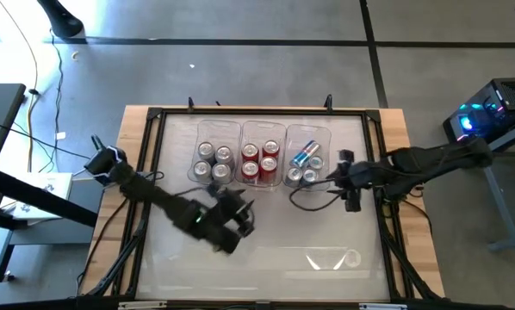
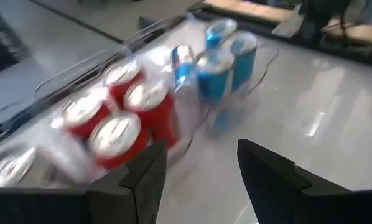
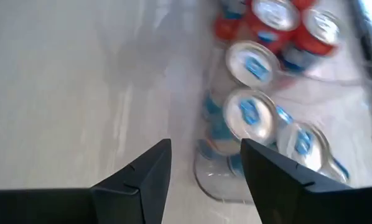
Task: Sort soda cans
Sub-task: Put the top left blue soda can inside the right transparent bin upright
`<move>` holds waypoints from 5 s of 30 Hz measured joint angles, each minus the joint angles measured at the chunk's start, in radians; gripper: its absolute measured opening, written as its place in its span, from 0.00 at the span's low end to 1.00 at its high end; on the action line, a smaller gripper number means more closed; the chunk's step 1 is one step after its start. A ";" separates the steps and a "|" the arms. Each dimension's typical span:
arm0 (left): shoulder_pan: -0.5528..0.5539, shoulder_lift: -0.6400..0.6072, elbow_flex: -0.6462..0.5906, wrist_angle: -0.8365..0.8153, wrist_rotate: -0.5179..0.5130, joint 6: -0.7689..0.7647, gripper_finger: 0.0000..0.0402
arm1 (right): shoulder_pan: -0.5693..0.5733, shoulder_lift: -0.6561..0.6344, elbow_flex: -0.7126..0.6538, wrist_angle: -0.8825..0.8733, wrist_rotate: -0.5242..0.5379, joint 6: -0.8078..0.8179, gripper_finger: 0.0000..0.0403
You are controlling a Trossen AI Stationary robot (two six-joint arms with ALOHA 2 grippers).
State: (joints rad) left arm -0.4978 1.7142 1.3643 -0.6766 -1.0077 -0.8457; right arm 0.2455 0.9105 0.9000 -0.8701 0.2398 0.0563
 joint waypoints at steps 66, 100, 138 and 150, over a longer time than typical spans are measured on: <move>0.141 -0.094 -0.214 0.101 -0.005 0.209 0.47 | -0.961 0.795 0.275 -0.028 -0.341 0.075 0.50; 0.164 -0.093 -0.214 0.129 0.003 0.214 0.47 | -0.927 0.801 0.237 -0.034 -0.280 0.175 0.46; 0.163 -0.093 -0.214 0.120 0.003 0.202 0.47 | -0.968 0.579 0.136 0.014 -0.368 0.145 0.46; 0.163 -0.093 -0.214 0.121 0.003 0.202 0.47 | -0.967 0.573 -0.018 0.233 -0.462 0.148 0.46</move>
State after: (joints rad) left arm -0.3347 1.6209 1.1503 -0.5560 -1.0050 -0.6440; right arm -0.7219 1.4830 0.8819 -0.6371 -0.2224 0.2044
